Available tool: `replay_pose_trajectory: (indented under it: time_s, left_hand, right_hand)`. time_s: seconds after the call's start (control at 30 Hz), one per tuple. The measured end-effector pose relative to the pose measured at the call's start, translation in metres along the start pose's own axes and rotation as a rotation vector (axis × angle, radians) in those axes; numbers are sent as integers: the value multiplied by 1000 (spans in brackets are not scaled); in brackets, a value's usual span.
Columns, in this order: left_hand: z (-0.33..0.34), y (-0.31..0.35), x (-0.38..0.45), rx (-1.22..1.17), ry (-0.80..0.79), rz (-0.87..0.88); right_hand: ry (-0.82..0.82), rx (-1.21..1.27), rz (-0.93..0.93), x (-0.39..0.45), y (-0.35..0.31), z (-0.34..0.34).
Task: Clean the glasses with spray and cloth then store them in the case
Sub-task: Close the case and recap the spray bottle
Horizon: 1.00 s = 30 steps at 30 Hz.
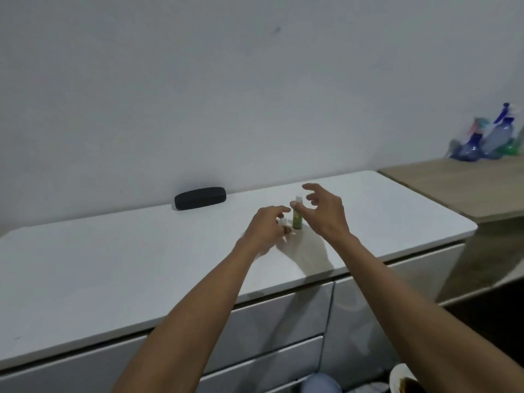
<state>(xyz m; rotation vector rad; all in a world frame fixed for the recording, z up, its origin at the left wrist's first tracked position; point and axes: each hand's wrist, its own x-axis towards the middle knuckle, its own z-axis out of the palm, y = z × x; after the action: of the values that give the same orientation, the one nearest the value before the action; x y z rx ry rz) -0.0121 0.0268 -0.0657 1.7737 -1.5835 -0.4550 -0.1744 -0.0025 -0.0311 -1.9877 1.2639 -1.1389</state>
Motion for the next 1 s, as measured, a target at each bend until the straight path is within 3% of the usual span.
replay_pose_trajectory:
  time_s: [0.23,0.47,0.77,1.0]
  left_hand:
    - [5,2,-4,-97,110,-21]
    - [-31,26,8,-344,430,87]
    - [-18,40,20,-299,272,138]
    - [-12,35,19,-287,246,164]
  right_hand:
    - [-15,138,72,-17,19,21]
    - [9,182,106,-12,19,36]
    - [5,186,105,-10,23,39]
    - [29,164,95,-12,24,40]
